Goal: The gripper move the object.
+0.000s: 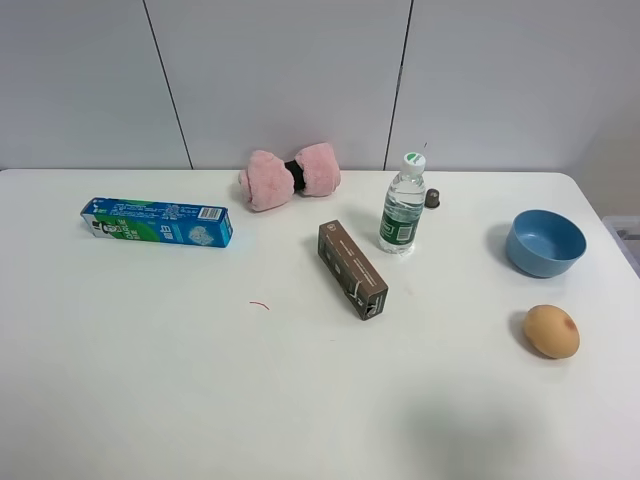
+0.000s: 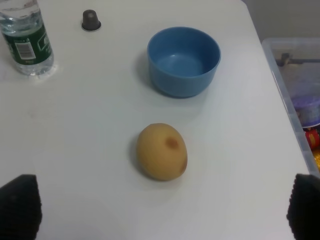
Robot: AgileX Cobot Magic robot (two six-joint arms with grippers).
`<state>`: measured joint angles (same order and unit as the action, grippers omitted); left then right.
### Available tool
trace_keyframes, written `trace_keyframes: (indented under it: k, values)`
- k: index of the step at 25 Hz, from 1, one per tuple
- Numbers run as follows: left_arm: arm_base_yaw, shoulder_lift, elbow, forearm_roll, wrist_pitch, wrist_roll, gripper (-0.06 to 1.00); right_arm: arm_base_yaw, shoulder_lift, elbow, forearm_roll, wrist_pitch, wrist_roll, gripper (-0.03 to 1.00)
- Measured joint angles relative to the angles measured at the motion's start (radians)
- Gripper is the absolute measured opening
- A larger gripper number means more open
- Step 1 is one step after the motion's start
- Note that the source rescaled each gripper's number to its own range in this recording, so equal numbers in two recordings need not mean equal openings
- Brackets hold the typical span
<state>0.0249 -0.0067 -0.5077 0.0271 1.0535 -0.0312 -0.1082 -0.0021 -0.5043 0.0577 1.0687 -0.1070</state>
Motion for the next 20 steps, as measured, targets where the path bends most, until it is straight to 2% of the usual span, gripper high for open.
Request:
trace_keyframes:
  k: [20]
  values:
    - [0.0, 0.0, 0.0, 0.0, 0.0, 0.0, 1.0, 0.0, 0.0, 0.0, 0.0, 0.0, 0.0, 1.0]
